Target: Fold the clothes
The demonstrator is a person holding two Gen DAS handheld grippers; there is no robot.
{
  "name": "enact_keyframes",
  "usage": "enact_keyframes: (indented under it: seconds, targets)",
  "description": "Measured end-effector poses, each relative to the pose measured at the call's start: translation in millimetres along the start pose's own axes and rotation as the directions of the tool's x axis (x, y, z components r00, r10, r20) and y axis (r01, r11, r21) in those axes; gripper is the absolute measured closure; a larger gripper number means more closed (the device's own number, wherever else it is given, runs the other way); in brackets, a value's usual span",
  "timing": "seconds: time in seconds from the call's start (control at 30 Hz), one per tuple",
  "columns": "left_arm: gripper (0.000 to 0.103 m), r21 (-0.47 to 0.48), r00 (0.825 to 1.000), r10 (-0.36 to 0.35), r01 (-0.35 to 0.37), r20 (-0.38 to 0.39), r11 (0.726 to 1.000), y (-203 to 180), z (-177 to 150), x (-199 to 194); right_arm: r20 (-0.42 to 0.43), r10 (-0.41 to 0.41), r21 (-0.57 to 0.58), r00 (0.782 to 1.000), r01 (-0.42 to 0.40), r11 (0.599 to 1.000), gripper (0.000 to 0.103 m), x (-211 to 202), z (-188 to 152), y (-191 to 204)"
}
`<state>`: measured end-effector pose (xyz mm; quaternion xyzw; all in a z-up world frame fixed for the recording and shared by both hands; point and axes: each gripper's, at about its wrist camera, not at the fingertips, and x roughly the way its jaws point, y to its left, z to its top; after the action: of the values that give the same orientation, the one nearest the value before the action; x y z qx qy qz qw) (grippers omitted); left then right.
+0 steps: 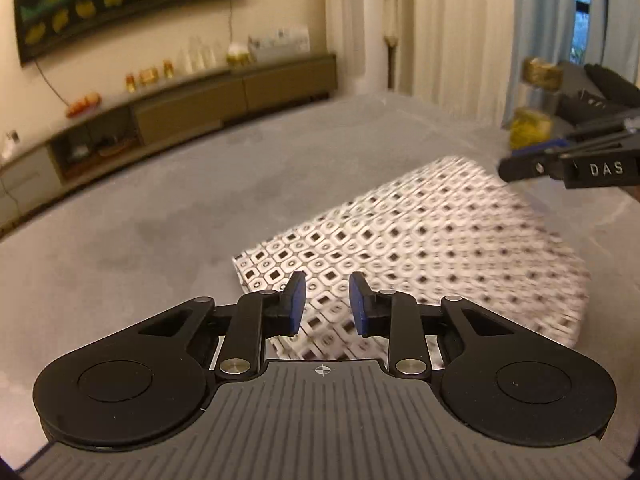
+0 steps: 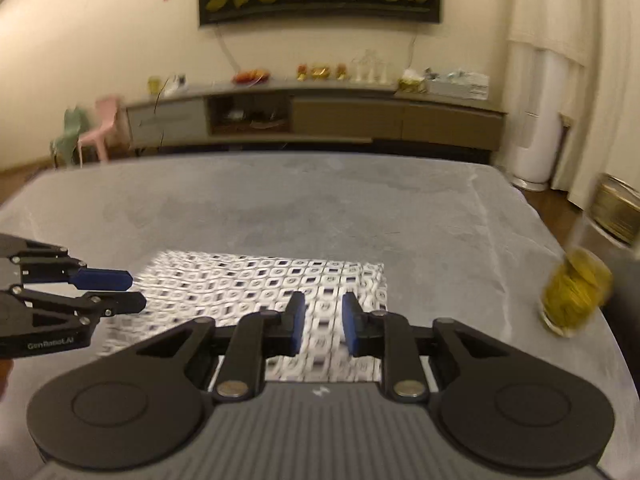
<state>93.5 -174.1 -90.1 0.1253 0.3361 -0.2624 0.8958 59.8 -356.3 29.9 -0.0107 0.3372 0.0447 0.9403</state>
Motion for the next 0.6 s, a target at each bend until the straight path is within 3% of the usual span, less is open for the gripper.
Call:
enact_keyframes:
  seconds: [0.1,0.2,0.23,0.33,0.4,0.47,0.53,0.6]
  targets:
    - [0.077,0.001,0.999,0.023,-0.023,-0.038,1.000,9,-4,18,-0.132,0.000,-0.047,0.991,-0.007,0.999,0.083,47,-15,-7]
    - [0.080,-0.021,0.999,0.034,-0.035,-0.032,0.999,15,-5,14,-0.144,0.033,0.006,0.989,-0.033,0.999,0.083,39,-13,-15]
    - [0.086,-0.033,0.999,0.043,-0.044,-0.021,0.999,16,-5,6,-0.143,0.021,0.009,0.989,-0.020,1.000,0.083,32,-11,-16]
    - [0.086,-0.079,0.998,-0.019,0.024,0.067,0.997,14,-15,-31,-0.025,0.043,0.065,0.999,-0.042,0.997,0.081,-15,-18,-19]
    - [0.082,-0.057,0.999,-0.024,0.026,0.036,0.998,9,-26,-28,0.003,0.112,0.124,0.994,-0.111,0.986,0.081,-31,-34,-18]
    - [0.079,-0.040,1.000,-0.005,0.005,-0.017,0.999,6,-37,-17,-0.072,0.108,0.111,0.992,-0.100,0.989,0.080,-17,-58,-11]
    - [0.080,-0.098,1.000,-0.016,0.015,-0.015,0.995,13,-40,-17,-0.049,0.086,0.107,0.995,-0.081,0.991,0.078,-14,-75,-9]
    - [0.080,-0.174,1.000,-0.020,0.022,0.016,0.985,21,-44,-33,-0.032,0.083,0.183,0.996,-0.076,0.980,0.076,-29,-72,-16]
